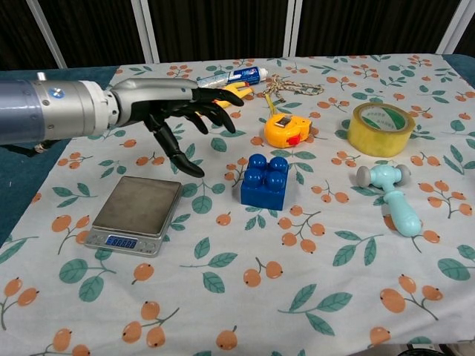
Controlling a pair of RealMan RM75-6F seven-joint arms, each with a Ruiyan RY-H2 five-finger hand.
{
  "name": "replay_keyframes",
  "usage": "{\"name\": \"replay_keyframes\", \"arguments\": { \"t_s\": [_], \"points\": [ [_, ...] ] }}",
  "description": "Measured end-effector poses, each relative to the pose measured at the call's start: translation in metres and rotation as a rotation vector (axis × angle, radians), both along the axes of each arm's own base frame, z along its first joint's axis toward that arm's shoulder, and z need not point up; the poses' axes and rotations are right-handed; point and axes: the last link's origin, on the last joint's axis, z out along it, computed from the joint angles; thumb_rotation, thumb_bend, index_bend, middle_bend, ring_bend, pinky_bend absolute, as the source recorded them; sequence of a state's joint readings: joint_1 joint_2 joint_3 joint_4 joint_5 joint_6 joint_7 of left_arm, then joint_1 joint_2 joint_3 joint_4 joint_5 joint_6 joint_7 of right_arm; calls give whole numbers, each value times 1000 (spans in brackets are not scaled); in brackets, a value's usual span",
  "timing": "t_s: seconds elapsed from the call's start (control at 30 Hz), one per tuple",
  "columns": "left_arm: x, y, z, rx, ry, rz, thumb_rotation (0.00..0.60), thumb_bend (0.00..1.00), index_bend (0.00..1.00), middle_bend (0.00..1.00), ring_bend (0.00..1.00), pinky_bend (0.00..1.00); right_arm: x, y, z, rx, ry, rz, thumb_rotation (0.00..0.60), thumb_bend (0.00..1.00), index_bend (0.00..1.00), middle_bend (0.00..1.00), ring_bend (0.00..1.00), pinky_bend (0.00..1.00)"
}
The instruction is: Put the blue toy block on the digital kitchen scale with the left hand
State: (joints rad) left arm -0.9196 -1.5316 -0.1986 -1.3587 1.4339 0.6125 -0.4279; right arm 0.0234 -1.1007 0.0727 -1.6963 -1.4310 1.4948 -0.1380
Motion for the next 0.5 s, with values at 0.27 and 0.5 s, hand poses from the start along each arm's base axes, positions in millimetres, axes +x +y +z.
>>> {"name": "replay_keyframes", "arguments": {
  "t_s": [0.27, 0.5],
  "points": [
    [15, 3, -22, -7, 34, -52, 600, 0, 67, 187, 99, 169, 0, 0, 0, 3, -1, 0, 600, 199, 0, 0, 55, 183],
    [20, 1, -35, -11, 62, -77, 600, 0, 90, 192, 99, 169, 1, 0, 0, 5, -5, 1, 600, 200, 0, 0, 55, 183]
  ]
}}
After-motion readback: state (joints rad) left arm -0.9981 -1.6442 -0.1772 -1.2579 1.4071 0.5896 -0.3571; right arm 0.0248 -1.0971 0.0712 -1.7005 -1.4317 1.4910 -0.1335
